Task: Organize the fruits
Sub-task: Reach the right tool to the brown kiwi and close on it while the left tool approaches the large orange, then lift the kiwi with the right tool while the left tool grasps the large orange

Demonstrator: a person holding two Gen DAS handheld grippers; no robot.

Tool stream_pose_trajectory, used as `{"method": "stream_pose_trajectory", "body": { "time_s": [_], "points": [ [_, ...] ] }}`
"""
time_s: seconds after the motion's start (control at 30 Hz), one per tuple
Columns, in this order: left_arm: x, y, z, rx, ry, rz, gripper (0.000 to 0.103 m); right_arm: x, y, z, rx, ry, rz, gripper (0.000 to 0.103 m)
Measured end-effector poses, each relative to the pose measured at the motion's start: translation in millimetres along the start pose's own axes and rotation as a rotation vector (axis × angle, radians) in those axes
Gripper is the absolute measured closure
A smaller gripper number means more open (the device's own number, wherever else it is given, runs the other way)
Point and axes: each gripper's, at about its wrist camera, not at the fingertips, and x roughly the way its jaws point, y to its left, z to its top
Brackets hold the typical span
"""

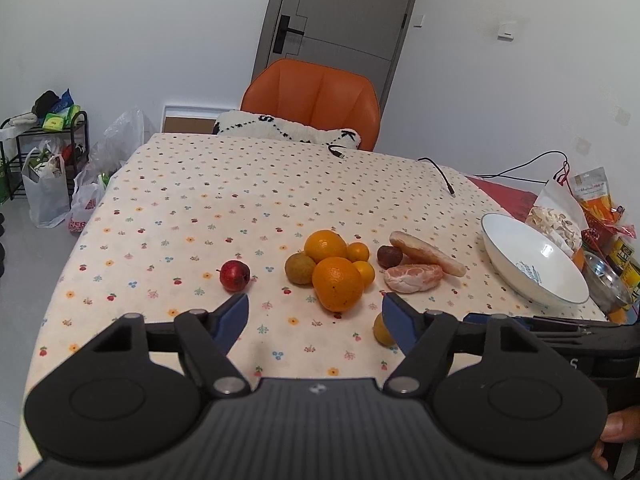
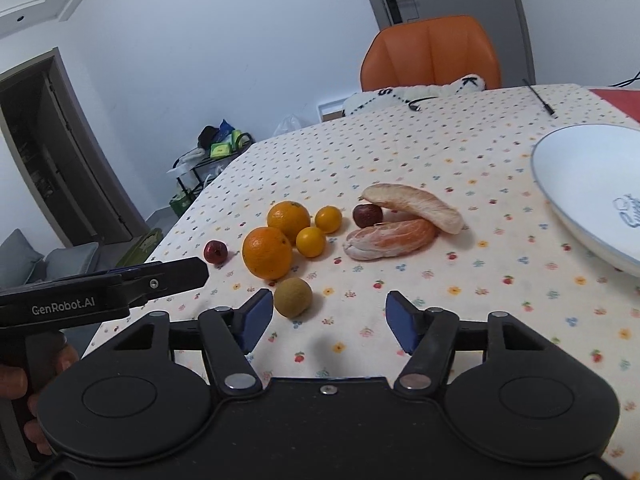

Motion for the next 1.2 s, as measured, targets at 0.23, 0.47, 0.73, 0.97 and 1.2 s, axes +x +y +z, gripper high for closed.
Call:
{"method": "stream_pose_trajectory", "body": {
  "time_s": [0.23, 0.47, 0.73, 0.97, 1.2],
  "points": [
    [9.5, 10.9, 3.4, -0.026, 0.01, 0.003, 0.032, 22.1, 9.5, 3.1, -0.018, 0.04, 0.022, 0.044],
    [17.7, 15.8, 7.2, -0.032, 0.019, 0.01, 0.032, 35.9, 18.6, 4.7, -0.063, 0.039, 0.023, 0.066],
    [28.1, 8.1, 10.9, -0.022, 0.023, -0.005, 0.032, 31.4, 9.2, 5.5, -0.031, 0.021, 0.039, 0.078],
    [38.7, -4.0, 11.8, -0.004, 0.028, -0.02, 0.033, 18.7, -0.2, 8.4, -0.026, -0.011, 0.014, 0.078],
    [50.4, -12.5, 16.0, 0.007, 0.039, -0.019, 0.038, 5.2, -14.3, 10.3, -0.009, -0.039, -0.01, 0.078]
  ]
}}
